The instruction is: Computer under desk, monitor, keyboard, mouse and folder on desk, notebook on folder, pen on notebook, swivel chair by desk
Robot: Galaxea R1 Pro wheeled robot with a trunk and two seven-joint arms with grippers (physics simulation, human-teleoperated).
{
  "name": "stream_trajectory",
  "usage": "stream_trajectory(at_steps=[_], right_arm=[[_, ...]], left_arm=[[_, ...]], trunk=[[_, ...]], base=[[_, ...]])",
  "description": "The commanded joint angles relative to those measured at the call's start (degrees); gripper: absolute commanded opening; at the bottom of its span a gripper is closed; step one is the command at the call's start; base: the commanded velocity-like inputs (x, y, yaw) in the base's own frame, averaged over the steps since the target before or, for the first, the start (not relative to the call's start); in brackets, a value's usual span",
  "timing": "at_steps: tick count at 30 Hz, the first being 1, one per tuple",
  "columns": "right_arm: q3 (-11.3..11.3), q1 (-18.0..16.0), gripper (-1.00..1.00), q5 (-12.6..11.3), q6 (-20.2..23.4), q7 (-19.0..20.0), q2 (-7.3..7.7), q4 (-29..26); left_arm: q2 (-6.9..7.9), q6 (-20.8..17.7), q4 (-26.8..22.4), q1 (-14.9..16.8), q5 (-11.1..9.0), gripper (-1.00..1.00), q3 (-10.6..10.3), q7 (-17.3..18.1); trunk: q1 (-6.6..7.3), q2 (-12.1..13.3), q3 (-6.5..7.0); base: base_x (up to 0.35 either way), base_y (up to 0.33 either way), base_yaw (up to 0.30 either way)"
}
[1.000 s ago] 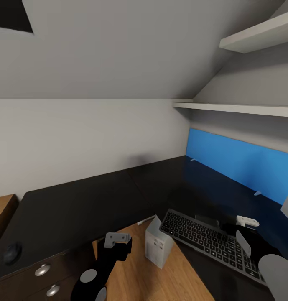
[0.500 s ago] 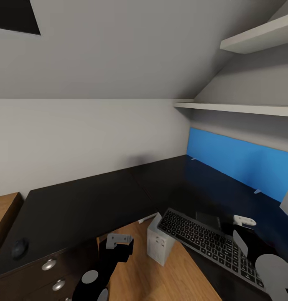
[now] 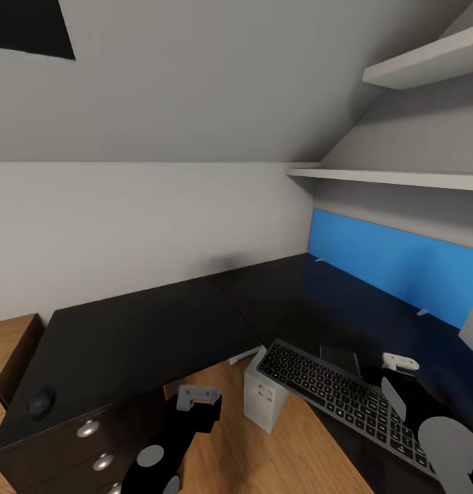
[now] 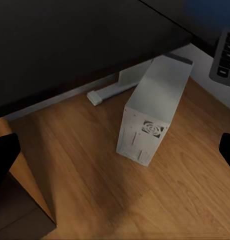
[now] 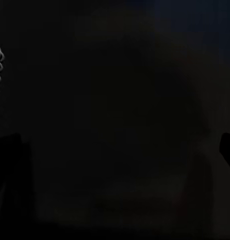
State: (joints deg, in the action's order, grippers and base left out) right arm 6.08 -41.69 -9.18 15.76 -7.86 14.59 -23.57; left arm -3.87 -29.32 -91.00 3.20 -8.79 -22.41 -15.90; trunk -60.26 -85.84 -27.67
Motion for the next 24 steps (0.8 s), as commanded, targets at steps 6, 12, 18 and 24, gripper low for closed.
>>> stream_trajectory(at_steps=[6, 12, 18, 24], right_arm=[[-0.1, 0.03, 1.0, -0.66, 0.54, -0.21, 0.0, 2.21], [0.08, 0.03, 1.0, -0.66, 0.52, -0.38, 0.03, 2.13], [0.15, 0.03, 1.0, -0.66, 0.64, -0.86, 0.18, 2.12], [0.31, 0.03, 1.0, -0.68, 0.67, -2.68, 0.47, 2.13]], left_arm=[[0.0, -0.21, 0.03, 0.05, -0.62, 1.0, -0.17, -0.53], [0.0, -0.2, 0.03, 0.05, -0.62, 1.0, -0.18, -0.53], [0.0, -0.21, 0.04, 0.05, -0.62, 1.0, -0.24, -0.53], [0.0, -0.19, 0.08, 0.05, -0.62, 1.0, -0.35, -0.53]], trunk=[[0.0, -0.03, -0.07], [0.0, -0.03, -0.07], [0.0, -0.03, -0.07], [0.0, -0.03, -0.07]], base=[[-0.001, 0.001, 0.0], [0.0, 0.0, 0.0], [0.0, 0.0, 0.0], [0.0, 0.0, 0.0]])
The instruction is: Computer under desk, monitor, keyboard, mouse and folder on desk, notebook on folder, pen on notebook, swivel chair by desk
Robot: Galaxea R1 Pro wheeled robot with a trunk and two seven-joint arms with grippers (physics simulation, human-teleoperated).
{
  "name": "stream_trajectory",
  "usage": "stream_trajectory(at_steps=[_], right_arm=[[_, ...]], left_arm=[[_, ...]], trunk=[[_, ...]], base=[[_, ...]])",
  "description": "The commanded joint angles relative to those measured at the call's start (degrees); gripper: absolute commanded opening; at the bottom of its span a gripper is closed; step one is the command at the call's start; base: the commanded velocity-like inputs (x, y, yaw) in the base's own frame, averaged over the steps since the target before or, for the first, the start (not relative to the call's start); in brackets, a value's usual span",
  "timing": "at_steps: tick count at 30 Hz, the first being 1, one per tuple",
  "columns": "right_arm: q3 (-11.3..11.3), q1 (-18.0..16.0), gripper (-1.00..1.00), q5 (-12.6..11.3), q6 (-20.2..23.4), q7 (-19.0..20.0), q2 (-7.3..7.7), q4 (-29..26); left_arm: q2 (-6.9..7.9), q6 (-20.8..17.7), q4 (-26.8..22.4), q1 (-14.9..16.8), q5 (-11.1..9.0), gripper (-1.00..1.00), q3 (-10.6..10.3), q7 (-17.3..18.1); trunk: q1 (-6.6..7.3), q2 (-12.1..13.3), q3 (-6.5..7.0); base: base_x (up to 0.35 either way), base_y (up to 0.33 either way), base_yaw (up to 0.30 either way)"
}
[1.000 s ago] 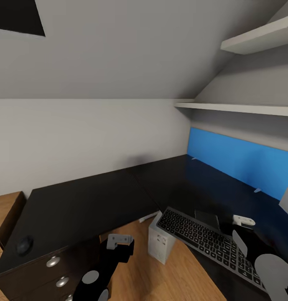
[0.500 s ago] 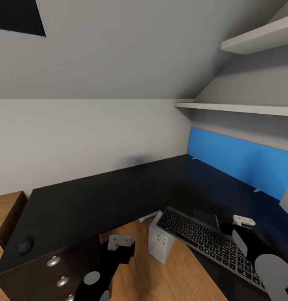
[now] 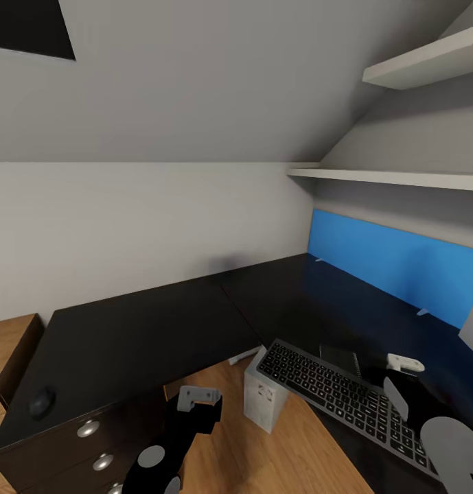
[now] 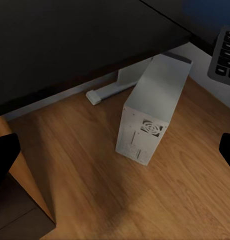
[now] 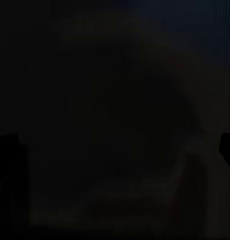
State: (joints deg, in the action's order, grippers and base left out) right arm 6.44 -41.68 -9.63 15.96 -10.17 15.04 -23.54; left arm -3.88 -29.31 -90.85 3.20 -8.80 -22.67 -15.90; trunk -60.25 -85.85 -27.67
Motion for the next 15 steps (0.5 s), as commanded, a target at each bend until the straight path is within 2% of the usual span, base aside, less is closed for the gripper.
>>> stream_trajectory(at_steps=[1, 12, 15], right_arm=[[-0.02, 0.02, 1.0, -0.24, 0.47, -0.44, 0.12, 2.1], [0.06, 0.02, 1.0, -0.3, 0.47, -0.55, 0.36, 2.1], [0.13, 0.02, 1.0, -0.3, 0.49, -0.56, 0.45, 2.06]], left_arm=[[0.03, -0.19, -0.06, 0.05, -0.6, 1.0, -0.09, -0.53], [0.02, -0.22, -0.03, 0.05, -0.6, 1.0, -0.09, -0.53], [0.01, -0.22, -0.04, 0.05, -0.6, 1.0, -0.09, -0.55]], trunk=[[0.0, -0.02, -0.07], [0.0, -0.02, -0.07], [0.65, 1.18, 0.46]], base=[[0.0, 0.0, 0.0], [0.0, 0.0, 0.0], [0.0, 0.0, 0.0]])
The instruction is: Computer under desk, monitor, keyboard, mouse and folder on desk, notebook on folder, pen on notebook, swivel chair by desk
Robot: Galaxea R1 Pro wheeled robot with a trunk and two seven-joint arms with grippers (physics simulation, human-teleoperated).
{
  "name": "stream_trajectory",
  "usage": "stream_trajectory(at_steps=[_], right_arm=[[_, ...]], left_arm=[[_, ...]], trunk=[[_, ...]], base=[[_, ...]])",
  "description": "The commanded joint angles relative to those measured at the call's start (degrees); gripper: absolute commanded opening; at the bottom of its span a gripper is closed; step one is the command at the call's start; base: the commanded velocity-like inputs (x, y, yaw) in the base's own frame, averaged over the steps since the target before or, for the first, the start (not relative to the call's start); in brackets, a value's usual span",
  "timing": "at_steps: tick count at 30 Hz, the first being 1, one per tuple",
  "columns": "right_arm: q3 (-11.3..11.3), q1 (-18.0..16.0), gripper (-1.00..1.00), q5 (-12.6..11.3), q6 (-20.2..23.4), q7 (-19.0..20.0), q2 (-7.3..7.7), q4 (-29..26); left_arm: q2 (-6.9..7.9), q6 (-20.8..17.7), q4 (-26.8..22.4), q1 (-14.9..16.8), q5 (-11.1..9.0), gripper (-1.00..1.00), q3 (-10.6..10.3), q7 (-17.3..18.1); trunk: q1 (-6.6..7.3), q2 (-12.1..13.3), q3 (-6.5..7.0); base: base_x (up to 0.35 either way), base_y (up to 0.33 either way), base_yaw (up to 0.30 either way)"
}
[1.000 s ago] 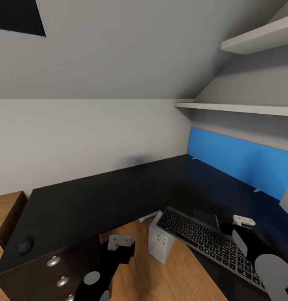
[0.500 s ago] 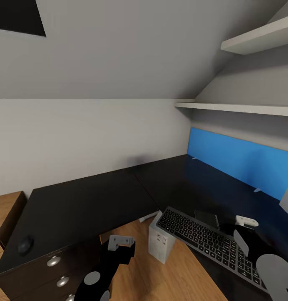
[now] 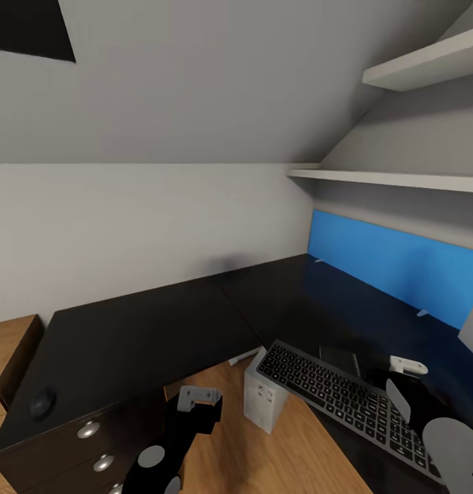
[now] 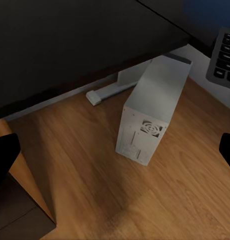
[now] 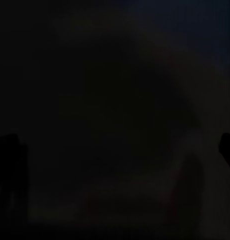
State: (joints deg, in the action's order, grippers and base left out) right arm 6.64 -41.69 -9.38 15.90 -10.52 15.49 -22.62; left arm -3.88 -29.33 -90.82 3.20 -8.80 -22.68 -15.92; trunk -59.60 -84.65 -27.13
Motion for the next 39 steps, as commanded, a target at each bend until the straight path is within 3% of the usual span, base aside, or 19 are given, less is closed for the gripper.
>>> stream_trajectory(at_steps=[1, 5, 39], right_arm=[[-0.07, 0.03, 1.0, -0.55, 0.56, -0.21, 0.03, 1.09], [-0.05, 0.03, 1.0, -0.58, 0.61, -0.21, 0.04, 1.03], [-0.11, 0.03, 1.0, -0.55, 2.17, -0.29, 0.37, 1.0]], left_arm=[[0.01, -0.2, -0.07, 0.05, -0.61, 1.0, -0.08, -0.55], [0.01, -0.2, -0.07, 0.05, -0.61, 1.0, -0.08, -0.56], [0.1, -0.37, -0.15, 0.05, -0.61, 1.0, -0.05, -0.52]], trunk=[[0.23, 0.38, 0.11], [1.1, 1.99, 0.83], [1.1, 1.99, 0.83]], base=[[0.0, 0.0, 0.0], [0.0, 0.0, 0.0], [-0.066, 0.0, 0.0]])
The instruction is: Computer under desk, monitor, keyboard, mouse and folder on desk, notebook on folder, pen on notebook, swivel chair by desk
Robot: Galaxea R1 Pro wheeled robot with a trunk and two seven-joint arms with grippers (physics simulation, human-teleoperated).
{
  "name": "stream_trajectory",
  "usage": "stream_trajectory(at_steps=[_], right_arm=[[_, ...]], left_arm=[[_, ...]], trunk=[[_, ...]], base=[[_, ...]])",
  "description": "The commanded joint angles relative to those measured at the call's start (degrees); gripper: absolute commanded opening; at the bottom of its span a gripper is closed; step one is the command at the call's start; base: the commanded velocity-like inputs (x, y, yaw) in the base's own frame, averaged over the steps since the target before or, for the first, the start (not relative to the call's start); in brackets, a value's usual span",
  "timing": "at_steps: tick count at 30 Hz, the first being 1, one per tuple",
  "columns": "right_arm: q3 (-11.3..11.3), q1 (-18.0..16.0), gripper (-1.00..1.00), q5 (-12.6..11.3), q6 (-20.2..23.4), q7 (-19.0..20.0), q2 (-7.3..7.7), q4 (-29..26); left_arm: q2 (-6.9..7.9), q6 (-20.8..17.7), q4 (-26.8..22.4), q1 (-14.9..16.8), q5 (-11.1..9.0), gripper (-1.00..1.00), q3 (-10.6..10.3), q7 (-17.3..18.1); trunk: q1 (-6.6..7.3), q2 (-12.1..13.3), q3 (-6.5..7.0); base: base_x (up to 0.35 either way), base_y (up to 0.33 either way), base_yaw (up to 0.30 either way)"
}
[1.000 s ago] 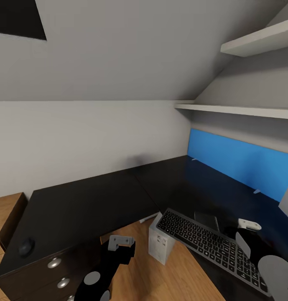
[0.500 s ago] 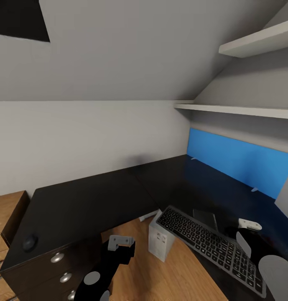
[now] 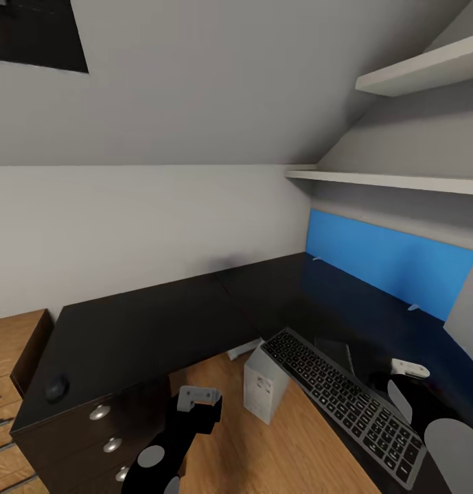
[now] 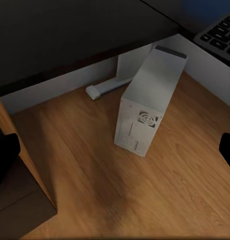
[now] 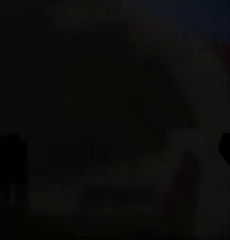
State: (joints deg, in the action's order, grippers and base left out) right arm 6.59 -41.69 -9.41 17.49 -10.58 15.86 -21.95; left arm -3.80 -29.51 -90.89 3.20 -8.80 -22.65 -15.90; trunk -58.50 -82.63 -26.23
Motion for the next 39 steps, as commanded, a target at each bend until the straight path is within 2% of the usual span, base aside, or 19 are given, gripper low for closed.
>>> stream_trajectory(at_steps=[1, 18, 39], right_arm=[[-0.06, 0.03, 1.0, -0.52, 0.59, -0.23, -0.01, 0.32], [-0.4, 0.03, 1.0, -0.44, 0.53, -0.23, -0.13, 0.32], [-0.52, 0.03, 1.0, -0.43, 0.26, -0.06, -0.22, 0.27]], left_arm=[[0.02, -0.19, -0.08, 0.05, -0.61, 1.0, -0.09, -0.53], [0.02, -0.2, -0.08, 0.05, -0.69, 1.0, -0.12, -0.53], [0.02, -0.2, -0.08, 0.05, -0.7, 1.0, -0.12, -0.53]], trunk=[[0.0, -0.03, -0.08], [0.0, -0.03, -0.08], [0.0, -0.03, -0.08]], base=[[-0.021, 0.0, 0.0], [-0.133, 0.039, 0.0], [-0.071, 0.06, 0.0]])
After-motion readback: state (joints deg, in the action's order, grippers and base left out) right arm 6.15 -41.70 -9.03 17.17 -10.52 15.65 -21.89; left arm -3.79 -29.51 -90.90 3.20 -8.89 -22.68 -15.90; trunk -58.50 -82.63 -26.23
